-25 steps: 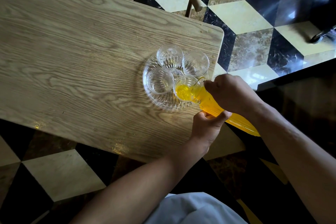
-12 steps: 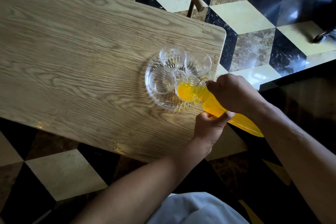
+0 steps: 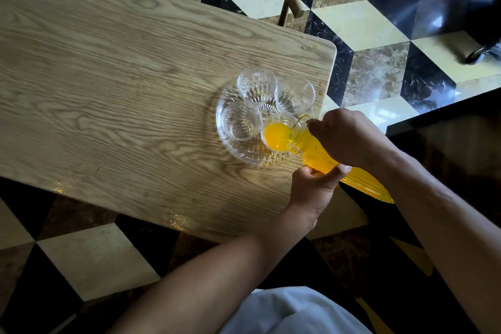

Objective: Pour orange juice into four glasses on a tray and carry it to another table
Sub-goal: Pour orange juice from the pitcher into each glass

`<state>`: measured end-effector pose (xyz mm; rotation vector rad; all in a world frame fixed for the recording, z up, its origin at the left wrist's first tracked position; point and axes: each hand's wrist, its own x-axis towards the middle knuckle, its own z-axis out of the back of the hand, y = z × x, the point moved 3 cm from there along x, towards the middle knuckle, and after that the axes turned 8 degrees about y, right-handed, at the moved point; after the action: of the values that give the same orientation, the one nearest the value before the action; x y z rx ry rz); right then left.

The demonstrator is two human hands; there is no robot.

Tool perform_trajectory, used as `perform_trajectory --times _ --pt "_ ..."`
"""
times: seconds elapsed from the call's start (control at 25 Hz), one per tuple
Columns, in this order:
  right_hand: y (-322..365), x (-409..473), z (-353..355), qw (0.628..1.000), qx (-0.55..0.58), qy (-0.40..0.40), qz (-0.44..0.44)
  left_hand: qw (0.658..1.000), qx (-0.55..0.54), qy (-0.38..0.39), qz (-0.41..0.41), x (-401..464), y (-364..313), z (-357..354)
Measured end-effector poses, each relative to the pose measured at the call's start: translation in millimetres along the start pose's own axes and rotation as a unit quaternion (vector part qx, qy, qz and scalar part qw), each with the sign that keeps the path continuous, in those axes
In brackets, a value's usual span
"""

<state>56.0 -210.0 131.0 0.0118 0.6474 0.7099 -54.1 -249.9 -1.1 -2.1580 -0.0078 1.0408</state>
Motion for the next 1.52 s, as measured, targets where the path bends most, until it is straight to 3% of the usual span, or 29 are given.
perform_trajectory --times 0.52,0.96,1.36,1.52 --pt "2 -1 4 1.000 0.011 0.002 -0.001 1.000 0.007 -0.020 0.003 -1 -8 4" --pt "-1 -12 9 0.992 0.118 -0.019 -0.027 0.991 0.113 -0.042 -0.054 -15 -46 11" --pt "-20 -3 31 0.987 0.145 -0.070 -0.016 0.993 0.083 -0.031 -0.081 8 -54 -12" --pt "-22 13 38 0.991 0.123 -0.049 0.019 0.992 0.070 -0.052 -0.089 20 -57 -21"
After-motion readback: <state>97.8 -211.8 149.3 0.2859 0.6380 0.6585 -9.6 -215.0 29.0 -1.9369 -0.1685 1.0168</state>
